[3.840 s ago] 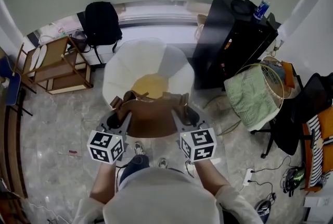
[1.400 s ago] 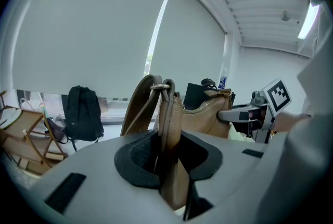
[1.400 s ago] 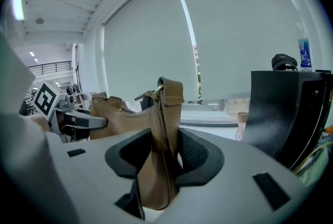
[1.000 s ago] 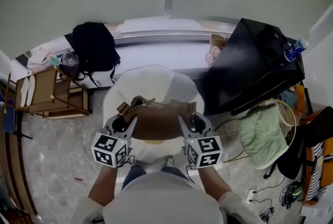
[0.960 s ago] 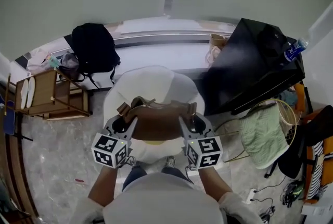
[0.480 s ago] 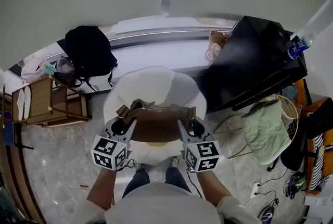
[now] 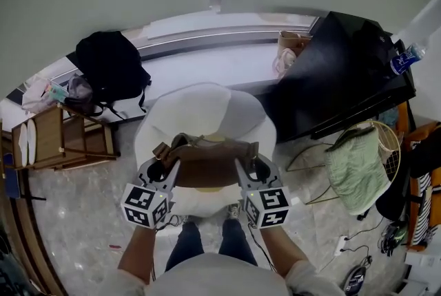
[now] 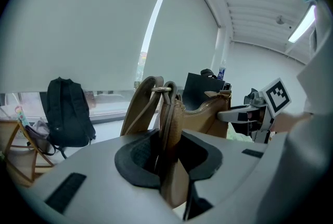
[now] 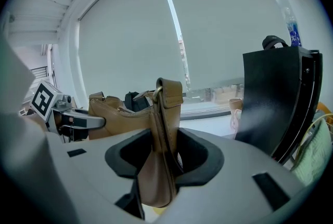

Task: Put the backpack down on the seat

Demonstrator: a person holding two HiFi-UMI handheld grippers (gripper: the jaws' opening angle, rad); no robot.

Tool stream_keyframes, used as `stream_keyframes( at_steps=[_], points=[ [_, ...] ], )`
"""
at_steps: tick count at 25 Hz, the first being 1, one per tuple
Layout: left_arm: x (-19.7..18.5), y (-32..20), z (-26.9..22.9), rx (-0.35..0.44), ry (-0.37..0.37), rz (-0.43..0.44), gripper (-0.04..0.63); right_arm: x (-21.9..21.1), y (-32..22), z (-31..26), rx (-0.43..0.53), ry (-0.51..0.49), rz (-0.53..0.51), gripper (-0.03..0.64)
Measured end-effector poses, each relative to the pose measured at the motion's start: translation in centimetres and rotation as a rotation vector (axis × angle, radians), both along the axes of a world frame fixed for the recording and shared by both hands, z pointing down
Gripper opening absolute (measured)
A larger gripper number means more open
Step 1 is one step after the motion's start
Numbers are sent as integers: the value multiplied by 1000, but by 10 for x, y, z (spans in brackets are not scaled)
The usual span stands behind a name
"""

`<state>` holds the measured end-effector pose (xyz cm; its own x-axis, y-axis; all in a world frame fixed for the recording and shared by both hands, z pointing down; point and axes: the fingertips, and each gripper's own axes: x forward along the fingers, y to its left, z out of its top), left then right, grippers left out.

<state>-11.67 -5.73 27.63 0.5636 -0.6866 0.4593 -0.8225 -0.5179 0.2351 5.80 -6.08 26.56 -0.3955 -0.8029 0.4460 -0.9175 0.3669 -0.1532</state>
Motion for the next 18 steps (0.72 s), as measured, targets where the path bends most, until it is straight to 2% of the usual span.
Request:
stream_keyframes(
  at_steps=[18],
  points=[
    [8,-23,73,-56,10,-36,106,10,-30,73,-57,7,-19,175]
  ],
)
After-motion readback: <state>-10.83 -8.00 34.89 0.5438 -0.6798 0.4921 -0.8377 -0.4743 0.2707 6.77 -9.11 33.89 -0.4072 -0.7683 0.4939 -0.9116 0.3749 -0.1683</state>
